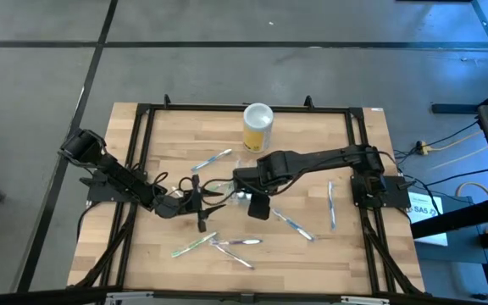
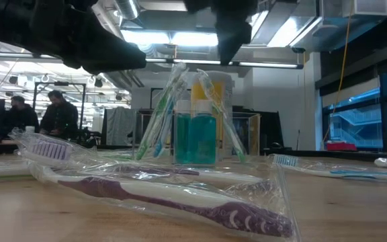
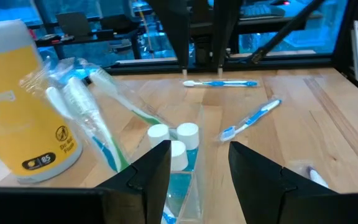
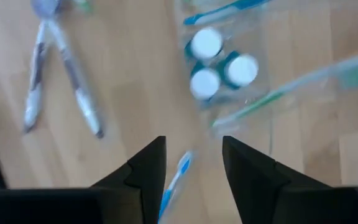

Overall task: Pick & Place toothbrushing station
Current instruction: Put the blue toothbrush into the transparent organizer

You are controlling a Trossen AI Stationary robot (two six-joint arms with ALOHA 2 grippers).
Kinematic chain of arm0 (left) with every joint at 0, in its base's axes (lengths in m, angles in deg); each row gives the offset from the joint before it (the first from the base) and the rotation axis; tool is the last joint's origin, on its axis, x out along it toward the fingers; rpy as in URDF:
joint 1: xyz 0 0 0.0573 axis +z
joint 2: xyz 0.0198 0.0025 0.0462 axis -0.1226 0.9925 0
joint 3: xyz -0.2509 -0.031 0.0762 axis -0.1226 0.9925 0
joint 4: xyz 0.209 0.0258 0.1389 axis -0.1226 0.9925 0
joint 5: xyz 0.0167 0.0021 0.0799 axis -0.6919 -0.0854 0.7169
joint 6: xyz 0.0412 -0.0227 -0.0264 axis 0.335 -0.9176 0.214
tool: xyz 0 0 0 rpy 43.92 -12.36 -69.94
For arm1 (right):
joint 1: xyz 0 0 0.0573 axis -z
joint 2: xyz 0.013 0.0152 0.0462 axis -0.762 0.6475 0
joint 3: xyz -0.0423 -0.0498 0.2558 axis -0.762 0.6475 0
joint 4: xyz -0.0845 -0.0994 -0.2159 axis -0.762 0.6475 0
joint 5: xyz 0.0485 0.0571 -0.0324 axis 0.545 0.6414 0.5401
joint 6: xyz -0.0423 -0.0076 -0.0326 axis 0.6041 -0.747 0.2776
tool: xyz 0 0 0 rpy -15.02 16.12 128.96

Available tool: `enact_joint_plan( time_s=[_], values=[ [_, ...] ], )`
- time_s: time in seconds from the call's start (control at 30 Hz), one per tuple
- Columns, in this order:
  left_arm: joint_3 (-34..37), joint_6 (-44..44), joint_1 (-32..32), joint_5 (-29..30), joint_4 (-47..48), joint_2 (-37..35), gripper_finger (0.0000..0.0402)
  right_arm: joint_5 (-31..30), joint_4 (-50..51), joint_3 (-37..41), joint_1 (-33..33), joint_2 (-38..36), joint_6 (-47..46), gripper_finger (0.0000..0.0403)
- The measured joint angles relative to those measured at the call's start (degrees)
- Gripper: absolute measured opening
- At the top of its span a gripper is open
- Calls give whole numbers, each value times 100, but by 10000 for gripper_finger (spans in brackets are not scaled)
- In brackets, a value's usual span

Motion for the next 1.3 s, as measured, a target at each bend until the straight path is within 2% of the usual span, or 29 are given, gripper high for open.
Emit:
enact_joint_plan(
  time_s=[0.27, 0.33, 0.47, 0.63, 0.9, 1.0, 1.13, 1.3],
  values=[
    [0, 141, 0, -390, 0, 0, 159, 532, 1089, -573, -513, 0, -603, 144],
    [0, 141, 0, -408, -1, 0, 159, 535, 1413, -569, -674, 0, -761, 141],
    [0, 141, 0, -421, 0, 0, 159, 455, 1378, -452, -923, 5, -947, 141],
    [0, 139, 0, -505, 0, 0, 159, 421, 1353, -64, -1086, 2, -1438, 156],
    [0, 139, -86, -548, 2, 0, 159, 454, 1366, 873, -1410, -149, -1330, 165],
    [0, 139, -116, -548, 4, 0, 159, 281, 1368, 1370, -1500, -556, -1533, 155],
    [0, 139, -111, -538, 7, 0, 159, -366, 1298, 2159, -1640, -1496, -2230, 136],
    [0, 139, -111, -509, 9, 0, 159, -834, 279, 3262, -1791, -2715, -2970, 102]
  ],
)
